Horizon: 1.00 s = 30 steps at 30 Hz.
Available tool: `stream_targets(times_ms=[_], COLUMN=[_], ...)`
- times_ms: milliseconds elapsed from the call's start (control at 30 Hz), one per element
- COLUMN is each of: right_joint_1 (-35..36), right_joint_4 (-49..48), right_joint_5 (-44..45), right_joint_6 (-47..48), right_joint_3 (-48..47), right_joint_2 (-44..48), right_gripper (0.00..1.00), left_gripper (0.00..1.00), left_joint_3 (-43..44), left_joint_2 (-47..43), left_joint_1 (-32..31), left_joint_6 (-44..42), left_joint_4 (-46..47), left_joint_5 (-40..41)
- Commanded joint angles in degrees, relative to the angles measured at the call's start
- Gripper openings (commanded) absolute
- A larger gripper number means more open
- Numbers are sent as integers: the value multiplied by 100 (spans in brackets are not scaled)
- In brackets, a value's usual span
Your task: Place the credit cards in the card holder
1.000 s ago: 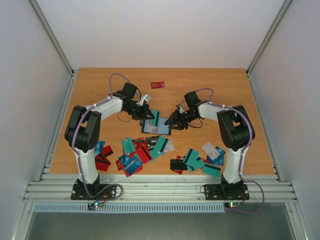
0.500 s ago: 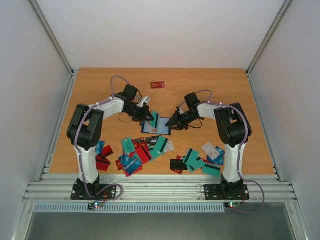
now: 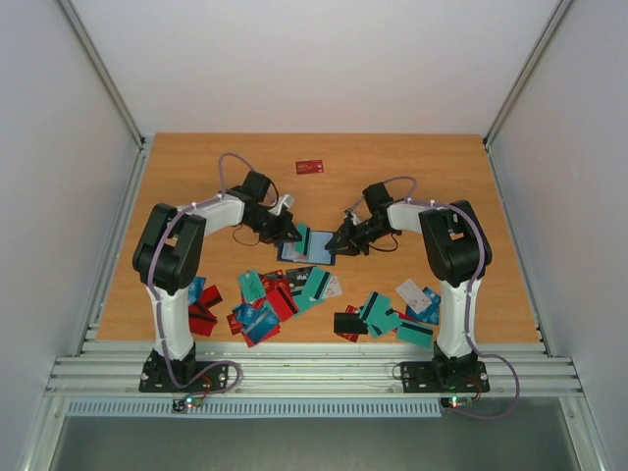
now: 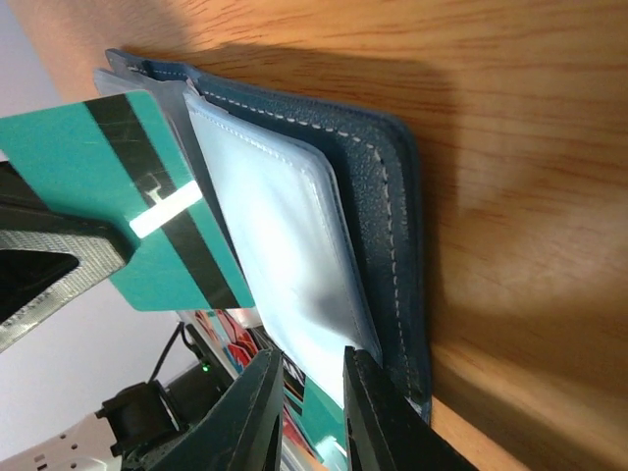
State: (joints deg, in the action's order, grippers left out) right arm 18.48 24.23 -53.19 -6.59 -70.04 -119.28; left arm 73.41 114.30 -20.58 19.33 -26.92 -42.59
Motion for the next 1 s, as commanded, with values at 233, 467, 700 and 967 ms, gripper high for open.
stream_targets(times_ms=[233,467,700,967], right_joint_1=[-19,-20,-35,-70], right_joint_4=[258,266,307,329], right_joint_5=[195,169,164,160], right_joint_6=[223,231,270,265], right_joint_3=[8,-26,-36,-18], right_joint_2=[-250,-272,-247,-186], right_gripper=[19,19,19,20], left_gripper=[0,0,0,0], left_joint_3=[-274,-295,-243,-270], left_joint_2=[163,139,146,178], left_joint_1=[-86,-163,-167,-174], left_joint_6=[172,284,354,320], left_joint_4=[523,611,561,640], left_joint_5=[24,-19,-15,-344])
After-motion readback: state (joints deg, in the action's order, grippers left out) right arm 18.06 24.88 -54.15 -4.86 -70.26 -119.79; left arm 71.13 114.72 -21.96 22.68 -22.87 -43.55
